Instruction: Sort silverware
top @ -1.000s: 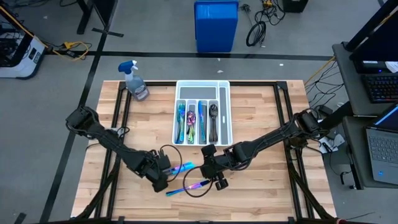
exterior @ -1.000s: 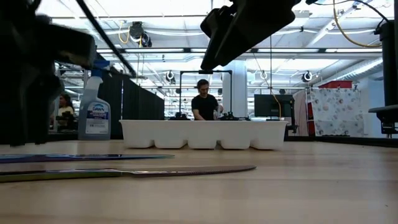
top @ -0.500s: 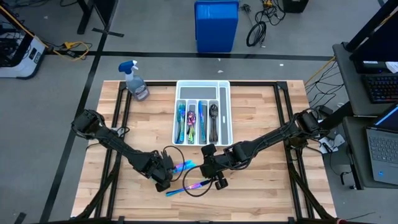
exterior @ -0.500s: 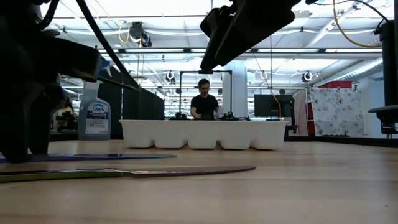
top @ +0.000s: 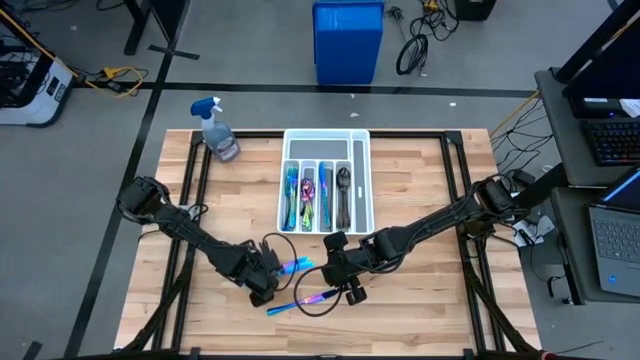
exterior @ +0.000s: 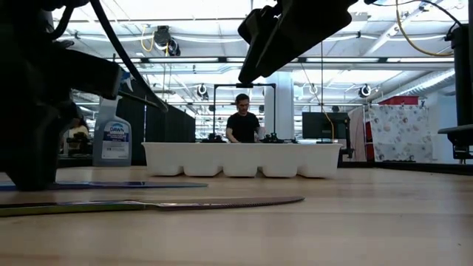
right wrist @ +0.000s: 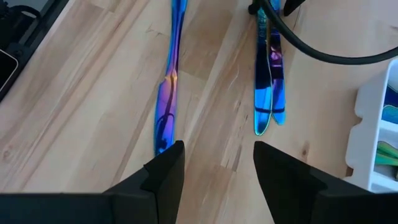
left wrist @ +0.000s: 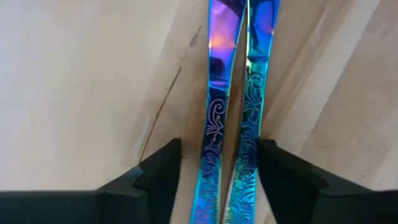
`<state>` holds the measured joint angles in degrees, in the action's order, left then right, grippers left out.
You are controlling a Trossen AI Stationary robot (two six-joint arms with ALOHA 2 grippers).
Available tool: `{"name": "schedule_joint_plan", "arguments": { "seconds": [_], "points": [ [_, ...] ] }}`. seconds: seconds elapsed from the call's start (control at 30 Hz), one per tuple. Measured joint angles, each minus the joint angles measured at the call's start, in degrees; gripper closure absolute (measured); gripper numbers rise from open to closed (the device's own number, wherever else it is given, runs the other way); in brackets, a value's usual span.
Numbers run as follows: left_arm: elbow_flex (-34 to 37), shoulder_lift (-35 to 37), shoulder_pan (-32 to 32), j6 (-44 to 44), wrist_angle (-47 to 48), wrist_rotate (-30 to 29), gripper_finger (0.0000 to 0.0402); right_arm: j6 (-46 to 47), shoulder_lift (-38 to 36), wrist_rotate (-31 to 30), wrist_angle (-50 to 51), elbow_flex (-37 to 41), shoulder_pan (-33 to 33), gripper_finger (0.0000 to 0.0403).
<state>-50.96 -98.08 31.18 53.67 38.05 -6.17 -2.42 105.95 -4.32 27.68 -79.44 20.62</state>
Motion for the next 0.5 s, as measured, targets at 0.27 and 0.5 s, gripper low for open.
{"name": "schedule_joint_plan", "arguments": {
  "seconds": [0.27,0.5],
  "points": [
    [0.0,0.0,-0.4,-1.4,0.3,-0.4,0.0321,0.2,0.0,0.0,0.0,0.0,0.0,0.0227],
    [-1.6,-0.2,-0.8,-0.1,0.1,0.1,0.0349,0.3,0.0,0.0,0.0,0.0,0.0,0.0227]
  ]
}}
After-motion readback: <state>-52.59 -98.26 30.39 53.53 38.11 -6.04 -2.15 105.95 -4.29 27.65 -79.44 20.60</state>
